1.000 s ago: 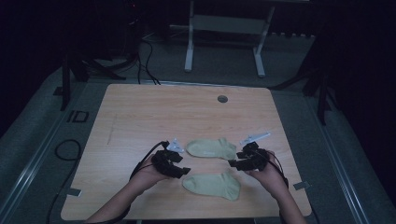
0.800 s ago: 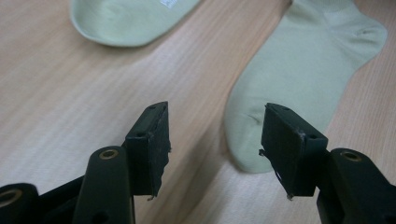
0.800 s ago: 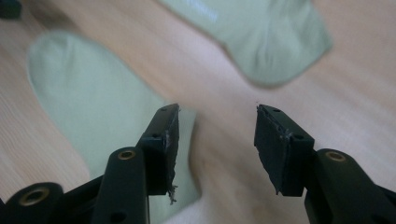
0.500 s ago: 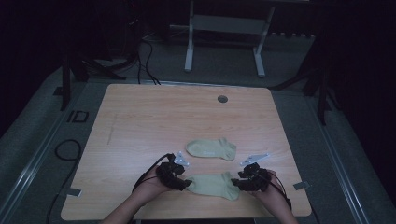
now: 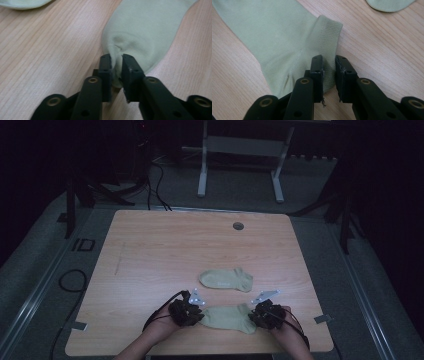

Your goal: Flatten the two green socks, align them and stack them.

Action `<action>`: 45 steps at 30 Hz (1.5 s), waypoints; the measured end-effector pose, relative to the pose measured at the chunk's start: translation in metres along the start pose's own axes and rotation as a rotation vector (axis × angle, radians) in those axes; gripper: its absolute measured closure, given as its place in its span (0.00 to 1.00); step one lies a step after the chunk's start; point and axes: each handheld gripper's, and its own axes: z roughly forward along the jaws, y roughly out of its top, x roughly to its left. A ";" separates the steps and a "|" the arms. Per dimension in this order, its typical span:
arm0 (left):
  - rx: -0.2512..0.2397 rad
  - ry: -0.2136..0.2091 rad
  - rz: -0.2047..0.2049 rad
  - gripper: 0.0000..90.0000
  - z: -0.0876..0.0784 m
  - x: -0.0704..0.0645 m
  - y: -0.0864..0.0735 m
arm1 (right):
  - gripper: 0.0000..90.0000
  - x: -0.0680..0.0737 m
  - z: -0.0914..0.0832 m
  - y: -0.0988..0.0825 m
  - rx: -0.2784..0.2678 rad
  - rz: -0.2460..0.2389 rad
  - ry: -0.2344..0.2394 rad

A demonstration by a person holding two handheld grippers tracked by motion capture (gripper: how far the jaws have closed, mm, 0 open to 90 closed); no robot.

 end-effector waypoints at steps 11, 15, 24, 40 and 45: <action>-0.061 -0.001 -0.033 0.96 -0.018 0.009 0.002 | 0.93 -0.002 -0.021 0.003 -0.066 0.052 0.025; -0.094 0.012 -0.032 0.96 -0.033 0.016 0.014 | 0.93 -0.009 -0.035 0.012 -0.103 0.060 0.038; -0.103 0.085 -0.014 0.96 -0.050 0.040 0.053 | 0.93 -0.040 -0.053 0.053 -0.157 0.080 -0.002; -0.017 0.125 -0.069 0.96 -0.018 0.084 0.078 | 0.93 -0.086 -0.012 0.089 -0.071 0.152 0.020; 0.016 0.122 -0.074 0.96 -0.002 0.087 0.076 | 0.93 -0.100 0.006 0.094 -0.028 0.188 0.031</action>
